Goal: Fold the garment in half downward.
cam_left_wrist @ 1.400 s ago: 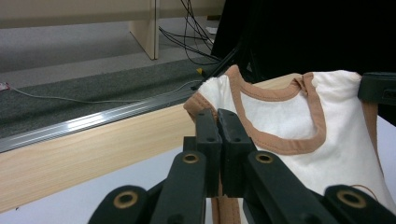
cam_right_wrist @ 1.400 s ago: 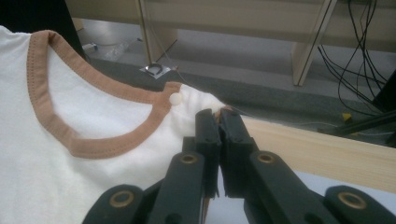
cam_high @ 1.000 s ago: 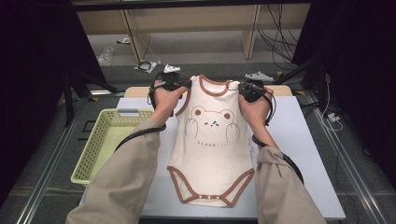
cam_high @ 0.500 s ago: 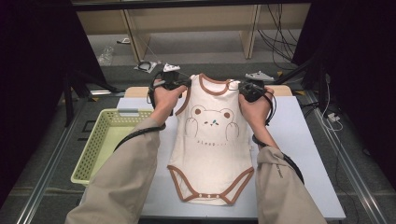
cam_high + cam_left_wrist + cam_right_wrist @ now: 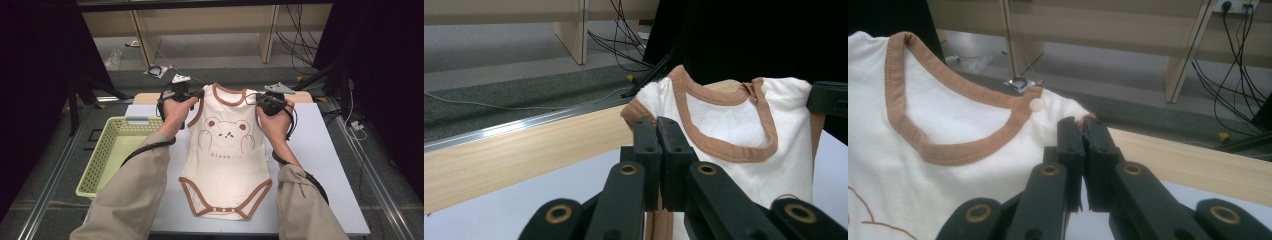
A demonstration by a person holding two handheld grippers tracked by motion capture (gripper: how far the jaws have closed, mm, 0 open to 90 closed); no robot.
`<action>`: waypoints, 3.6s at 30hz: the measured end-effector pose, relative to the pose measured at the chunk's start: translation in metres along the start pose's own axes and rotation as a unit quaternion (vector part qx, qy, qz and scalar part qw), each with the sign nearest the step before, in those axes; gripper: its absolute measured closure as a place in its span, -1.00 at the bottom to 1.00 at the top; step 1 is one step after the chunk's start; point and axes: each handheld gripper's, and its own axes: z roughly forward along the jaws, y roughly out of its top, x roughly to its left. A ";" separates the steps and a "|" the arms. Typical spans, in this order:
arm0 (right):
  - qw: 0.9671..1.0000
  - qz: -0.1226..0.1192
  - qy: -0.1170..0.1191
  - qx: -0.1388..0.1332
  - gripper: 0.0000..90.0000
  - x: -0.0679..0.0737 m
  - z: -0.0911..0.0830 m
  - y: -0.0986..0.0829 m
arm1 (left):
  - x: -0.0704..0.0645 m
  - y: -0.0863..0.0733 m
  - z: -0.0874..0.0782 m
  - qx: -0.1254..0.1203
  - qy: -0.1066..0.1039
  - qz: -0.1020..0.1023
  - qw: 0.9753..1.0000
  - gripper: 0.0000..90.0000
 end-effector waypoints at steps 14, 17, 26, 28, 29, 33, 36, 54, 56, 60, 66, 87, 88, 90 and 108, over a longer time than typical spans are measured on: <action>1.000 -0.010 0.014 -0.013 0.94 0.007 -0.011 -0.009 | -0.002 -0.012 -0.010 -0.004 -0.006 -0.003 1.000 0.95; 1.000 -0.012 0.017 -0.015 0.94 0.009 -0.014 -0.010 | -0.002 -0.014 -0.012 -0.004 -0.008 -0.002 1.000 0.95; 0.999 -0.021 0.024 -0.016 0.95 0.010 -0.022 -0.016 | -0.005 -0.020 -0.019 -0.006 -0.017 -0.001 1.000 0.95; 0.999 -0.023 0.026 -0.016 0.94 0.010 -0.024 -0.018 | -0.006 -0.021 -0.020 -0.007 -0.020 -0.004 1.000 0.95; 0.999 -0.023 0.027 -0.018 0.95 0.010 -0.025 -0.019 | -0.007 -0.022 -0.021 -0.008 -0.020 -0.004 1.000 0.95; 0.999 -0.022 0.030 -0.021 0.94 0.010 -0.029 -0.021 | -0.009 -0.024 -0.025 -0.011 -0.024 -0.003 1.000 0.95; 0.999 -0.021 0.032 -0.024 0.95 0.011 -0.031 -0.024 | -0.010 -0.026 -0.028 -0.014 -0.028 -0.003 1.000 0.95; 0.998 -0.020 0.042 -0.034 0.95 0.015 -0.047 -0.033 | -0.011 -0.042 -0.045 -0.018 -0.041 0.002 0.999 0.95; 0.998 -0.022 0.042 -0.035 0.95 0.015 -0.048 -0.034 | -0.011 -0.044 -0.046 -0.019 -0.043 0.000 0.999 0.95; 0.998 -0.020 0.044 -0.037 0.94 0.015 -0.051 -0.037 | -0.011 -0.046 -0.049 -0.021 -0.046 0.001 0.999 0.95; 0.998 -0.020 0.047 -0.040 0.95 0.017 -0.056 -0.039 | -0.013 -0.050 -0.052 -0.022 -0.049 0.006 0.999 0.95; 0.998 -0.020 0.050 -0.043 0.94 0.017 -0.062 -0.044 | -0.012 -0.061 -0.060 -0.027 -0.058 0.002 0.998 0.95; 0.998 -0.022 0.050 -0.041 0.94 0.017 -0.063 -0.044 | -0.012 -0.062 -0.060 -0.027 -0.059 0.002 0.998 0.95; 0.998 -0.023 0.050 -0.042 0.94 0.018 -0.064 -0.046 | -0.012 -0.063 -0.061 -0.027 -0.060 0.003 0.998 0.95; 0.997 -0.033 0.054 -0.035 0.94 0.018 -0.073 -0.055 | -0.015 -0.074 -0.075 -0.036 -0.068 0.012 0.997 0.95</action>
